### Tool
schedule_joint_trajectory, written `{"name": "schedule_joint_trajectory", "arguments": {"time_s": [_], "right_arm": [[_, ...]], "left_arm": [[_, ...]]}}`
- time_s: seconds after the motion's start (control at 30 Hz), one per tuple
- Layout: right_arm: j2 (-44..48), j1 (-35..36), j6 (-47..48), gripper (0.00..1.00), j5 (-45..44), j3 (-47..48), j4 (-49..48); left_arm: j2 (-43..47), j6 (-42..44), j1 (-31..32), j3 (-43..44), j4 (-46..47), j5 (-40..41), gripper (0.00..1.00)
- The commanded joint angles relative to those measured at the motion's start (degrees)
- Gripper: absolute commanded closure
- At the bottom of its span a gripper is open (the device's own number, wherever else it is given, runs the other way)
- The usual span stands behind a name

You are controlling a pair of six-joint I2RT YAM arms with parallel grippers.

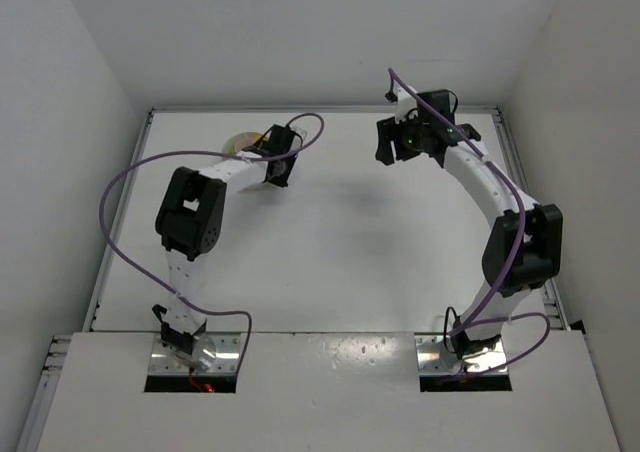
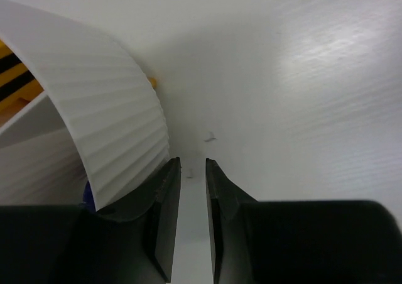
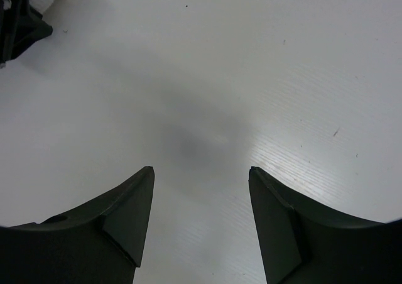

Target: Sort the legos into containers by color

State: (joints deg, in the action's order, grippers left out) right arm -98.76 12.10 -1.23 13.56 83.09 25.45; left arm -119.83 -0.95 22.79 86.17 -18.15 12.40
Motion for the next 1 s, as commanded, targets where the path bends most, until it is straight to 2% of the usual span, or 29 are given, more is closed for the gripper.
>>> {"name": "schedule_joint_trajectory", "arguments": {"time_s": [0.0,0.27,0.57,0.77,0.97], "right_arm": [[-0.64,-0.32,-0.61,0.38,1.64,2.69,-1.46],[-0.64,-0.32,-0.61,0.38,1.64,1.64,-1.99],[0.41,-0.32,-0.61,0.38,1.64,-0.21,-1.99],[0.93,-0.32,-0.08,0.38,1.64,-1.26,-1.99],[0.94,-0.32,-0.08,0.38,2.17,-1.26,-1.99]], "left_arm": [[-1.45,-0.81,-3.62,2.77,0.05,0.25,0.72],[-3.82,-0.19,-7.23,3.91,2.95,3.06,0.70],[-9.02,-2.39,-13.02,12.35,3.47,7.72,0.68],[-11.82,-1.78,-17.77,17.53,2.42,7.72,0.68],[-12.44,0.94,-20.06,18.95,1.89,3.25,0.66]]}}
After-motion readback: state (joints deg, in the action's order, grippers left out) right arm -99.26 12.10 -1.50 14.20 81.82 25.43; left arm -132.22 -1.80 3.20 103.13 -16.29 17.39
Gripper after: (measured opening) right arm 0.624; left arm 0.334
